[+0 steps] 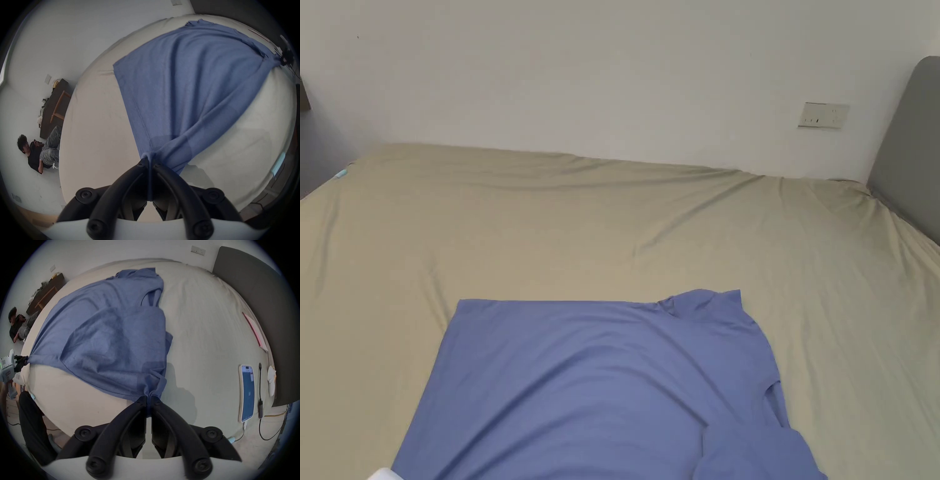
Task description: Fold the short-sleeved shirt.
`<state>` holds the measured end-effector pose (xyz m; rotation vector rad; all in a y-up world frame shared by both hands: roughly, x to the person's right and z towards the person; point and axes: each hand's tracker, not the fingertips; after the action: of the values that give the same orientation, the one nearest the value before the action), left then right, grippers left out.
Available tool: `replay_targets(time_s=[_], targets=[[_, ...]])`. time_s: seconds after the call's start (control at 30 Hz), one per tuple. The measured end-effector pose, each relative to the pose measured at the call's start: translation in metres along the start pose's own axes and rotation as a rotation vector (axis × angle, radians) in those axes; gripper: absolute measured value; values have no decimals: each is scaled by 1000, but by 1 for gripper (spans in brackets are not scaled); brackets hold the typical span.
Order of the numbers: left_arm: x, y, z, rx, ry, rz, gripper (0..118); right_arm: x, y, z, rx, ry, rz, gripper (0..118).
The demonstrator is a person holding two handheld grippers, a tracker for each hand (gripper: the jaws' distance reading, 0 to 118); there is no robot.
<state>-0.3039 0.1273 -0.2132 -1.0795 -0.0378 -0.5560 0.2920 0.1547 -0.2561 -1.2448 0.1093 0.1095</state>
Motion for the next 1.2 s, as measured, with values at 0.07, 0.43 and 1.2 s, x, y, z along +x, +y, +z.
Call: replay_targets(time_s=[0.07,0.43,1.2], targets=[[5,-5,1,-21,3,-4,0,-4,-7,4,-13,-6,-2,7],[5,1,4,-48,13,69,76,-17,-19,-9,-21,-132,-19,102],[27,127,329,1062,321,492,0,-219,35,286,1144,-195,245,1]])
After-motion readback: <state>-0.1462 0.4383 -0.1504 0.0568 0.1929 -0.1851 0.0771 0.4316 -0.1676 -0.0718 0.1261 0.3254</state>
